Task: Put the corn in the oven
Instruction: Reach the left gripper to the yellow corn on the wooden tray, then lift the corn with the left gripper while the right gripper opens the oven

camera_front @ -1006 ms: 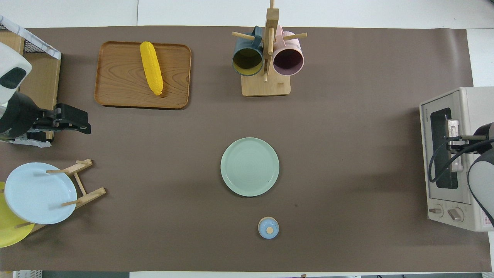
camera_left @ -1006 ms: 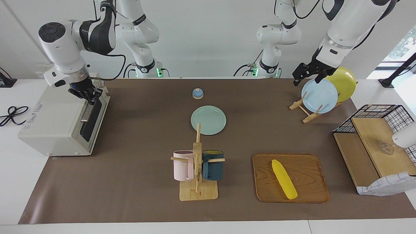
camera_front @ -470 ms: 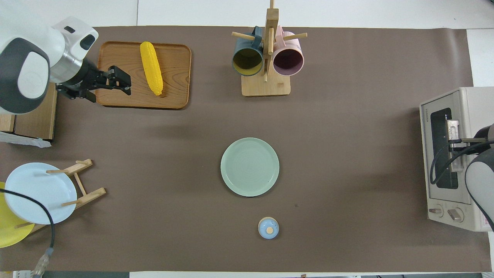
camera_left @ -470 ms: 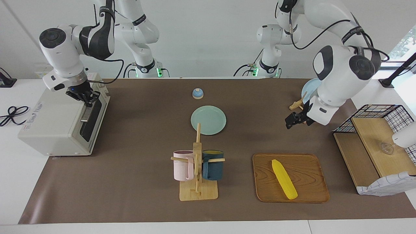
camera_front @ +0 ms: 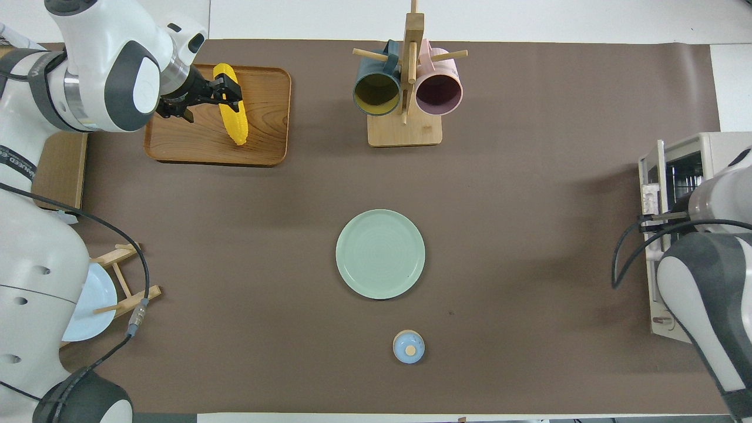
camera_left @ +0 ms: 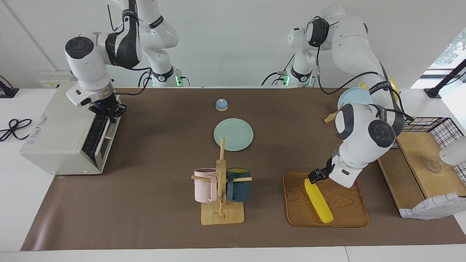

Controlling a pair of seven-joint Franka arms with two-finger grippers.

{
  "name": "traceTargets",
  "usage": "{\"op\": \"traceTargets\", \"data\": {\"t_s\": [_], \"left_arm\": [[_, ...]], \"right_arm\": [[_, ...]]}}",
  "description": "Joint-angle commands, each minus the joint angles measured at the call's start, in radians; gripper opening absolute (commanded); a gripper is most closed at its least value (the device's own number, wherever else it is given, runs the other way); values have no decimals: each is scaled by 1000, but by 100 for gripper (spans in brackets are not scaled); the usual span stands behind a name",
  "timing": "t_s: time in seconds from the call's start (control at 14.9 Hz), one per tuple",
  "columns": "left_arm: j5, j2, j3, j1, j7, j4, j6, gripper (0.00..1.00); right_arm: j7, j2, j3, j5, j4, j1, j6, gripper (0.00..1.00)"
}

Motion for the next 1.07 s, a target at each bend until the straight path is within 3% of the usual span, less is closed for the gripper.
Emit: {"op": "traceTargets", "data": {"t_s": [0.0,0.27,0.6,1.01], "left_arm": [[-9,24,37,-33,-15,36,23,100],[-15,10,35,-38,-56,-75,164,100],[-27,75,44,-38,-67,-45,200,100],[-32,78,49,-27,-64,-46,233,100]], "right_arm": [[14,102,-4,0,-12,-7,143,0],[11,153,-2,42,-36,-6,218,0],[35,144,4,50,-101,31,292,0],[78,173,4,51,-150,46,383,0]]}}
